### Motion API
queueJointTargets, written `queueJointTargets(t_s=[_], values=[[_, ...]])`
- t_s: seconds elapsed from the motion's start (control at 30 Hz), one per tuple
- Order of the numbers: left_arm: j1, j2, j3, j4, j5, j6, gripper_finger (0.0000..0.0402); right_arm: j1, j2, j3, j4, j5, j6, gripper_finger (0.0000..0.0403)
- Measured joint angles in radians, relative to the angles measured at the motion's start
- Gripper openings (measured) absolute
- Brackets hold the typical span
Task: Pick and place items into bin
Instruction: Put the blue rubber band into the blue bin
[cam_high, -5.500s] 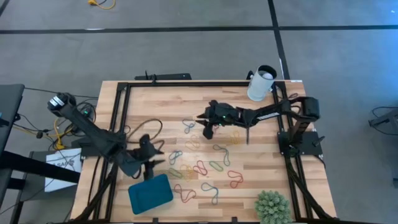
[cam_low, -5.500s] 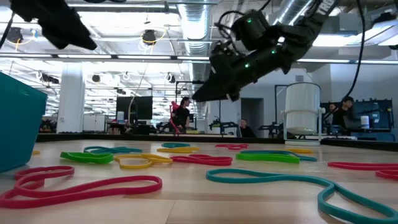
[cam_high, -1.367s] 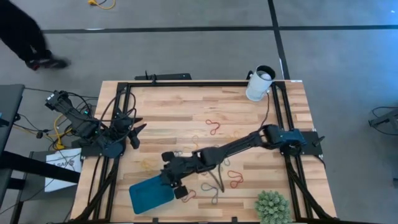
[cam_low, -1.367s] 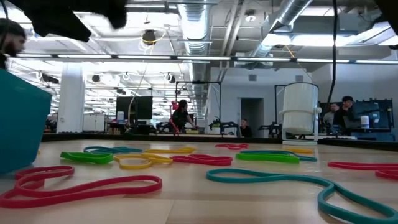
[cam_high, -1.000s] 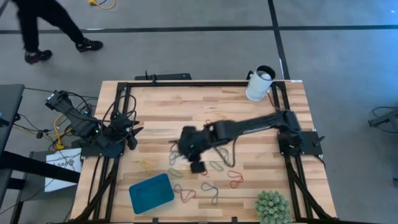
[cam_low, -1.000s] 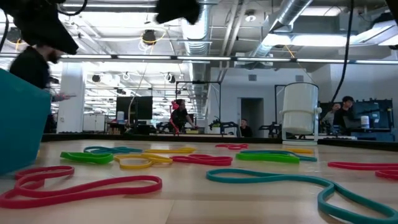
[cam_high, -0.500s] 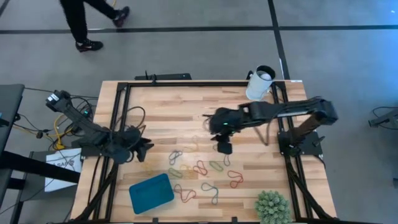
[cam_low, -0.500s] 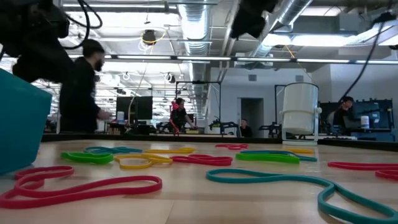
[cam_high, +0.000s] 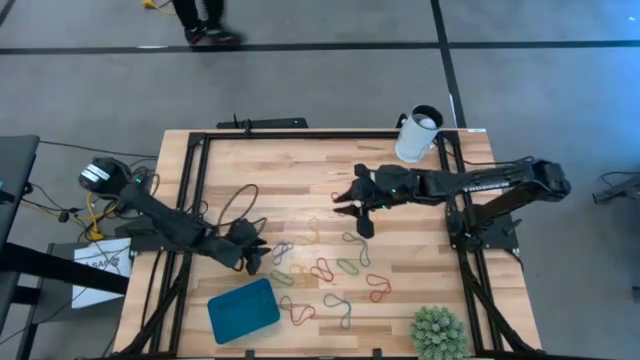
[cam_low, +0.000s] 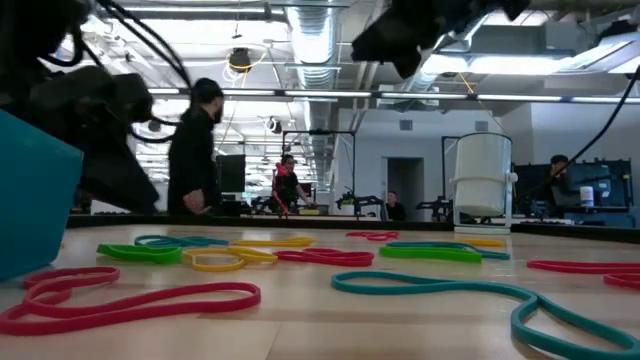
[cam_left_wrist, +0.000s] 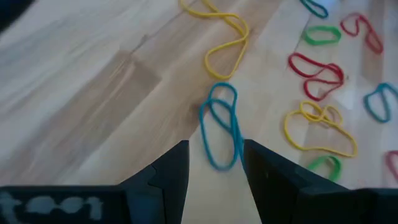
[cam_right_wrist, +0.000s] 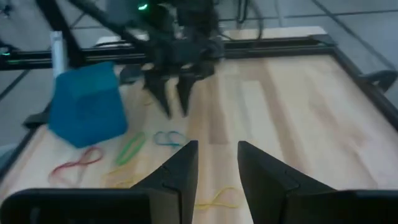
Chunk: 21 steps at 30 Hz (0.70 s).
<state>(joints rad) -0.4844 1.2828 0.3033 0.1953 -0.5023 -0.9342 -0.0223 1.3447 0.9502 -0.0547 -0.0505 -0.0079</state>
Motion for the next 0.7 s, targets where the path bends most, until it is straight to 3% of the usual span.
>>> queueJointTargets(t_s=[0.3,0.5,0.6,0.7], values=[[0.045,0.286,0.152,0.034,0.047,0.086,0.0142,-0.104,0.042,0.001,0.055,-0.001,0.005,0.0108],[0.067,0.388,0.212,0.011,0.023,0.138,0.0135,-0.108,0.077,0.000,0.046,-0.004,0.025,0.0108],[0.068,0.393,0.250,-0.060,0.022,0.179,0.0107,-0.093,0.099,0.000,0.044,-0.005,0.034,0.0108],[0.072,0.393,0.299,-0.169,0.009,0.194,0.0053,-0.074,0.104,0.000,0.037,-0.005,0.034,0.0108]])
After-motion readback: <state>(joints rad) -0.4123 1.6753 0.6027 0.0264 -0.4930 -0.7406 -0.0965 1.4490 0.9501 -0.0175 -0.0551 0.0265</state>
